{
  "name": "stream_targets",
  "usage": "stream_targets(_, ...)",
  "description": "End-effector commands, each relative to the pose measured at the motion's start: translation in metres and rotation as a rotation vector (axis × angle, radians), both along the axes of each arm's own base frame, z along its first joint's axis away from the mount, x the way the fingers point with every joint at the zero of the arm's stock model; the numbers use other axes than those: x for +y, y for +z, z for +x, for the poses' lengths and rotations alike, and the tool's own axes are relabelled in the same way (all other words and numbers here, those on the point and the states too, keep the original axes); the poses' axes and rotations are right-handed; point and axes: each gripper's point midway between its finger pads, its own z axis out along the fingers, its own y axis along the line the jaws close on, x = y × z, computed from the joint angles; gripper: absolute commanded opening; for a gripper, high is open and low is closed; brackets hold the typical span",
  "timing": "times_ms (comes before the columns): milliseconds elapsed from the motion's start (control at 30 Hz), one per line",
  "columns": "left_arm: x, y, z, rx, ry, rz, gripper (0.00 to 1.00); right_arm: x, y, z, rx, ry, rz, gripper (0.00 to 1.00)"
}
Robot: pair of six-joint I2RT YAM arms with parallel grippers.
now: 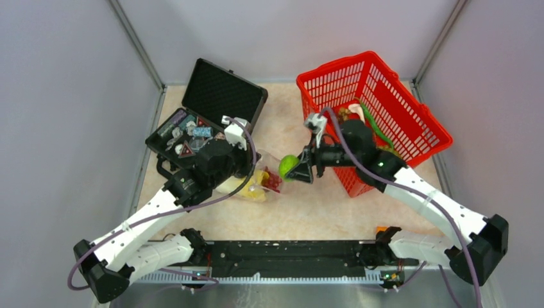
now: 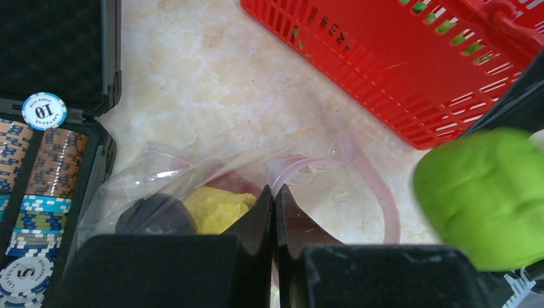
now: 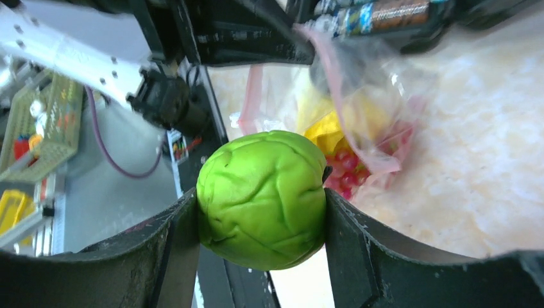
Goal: Place the food in the zip-top bag and seal the zipper
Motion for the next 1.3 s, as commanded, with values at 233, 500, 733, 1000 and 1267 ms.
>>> stream_targets(233,-0.025,0.056,-0.015,-0.044,-0.146,-0.132,0.0,0.049,-0.036,0.038,-0.072,-0.085,-0.166,0.34)
stream_targets(500,-0.034,0.073,-0.025,-0.032,-0.196,-0.209,0.0,0.069,-0.041,0.031,-0.144,-0.038,-0.157,0.37)
stream_targets(733,-0.044,0.1,-0.029,-0.051,-0.231,-0.307,0.0,0.076,-0.005,0.056,-0.21,-0.23,0.037,0.38)
stream_targets(1000,-0.043,0.136,-0.034,-0.108,-0.239,-0.401,0.0,0.076,0.011,0.066,-0.274,-0.315,0.078,0.45)
stream_targets(1267,-0.035,0.122,-0.026,-0.107,-0.175,-0.384,0.0,0.072,0.007,0.072,-0.263,-0.361,0.057,0.59)
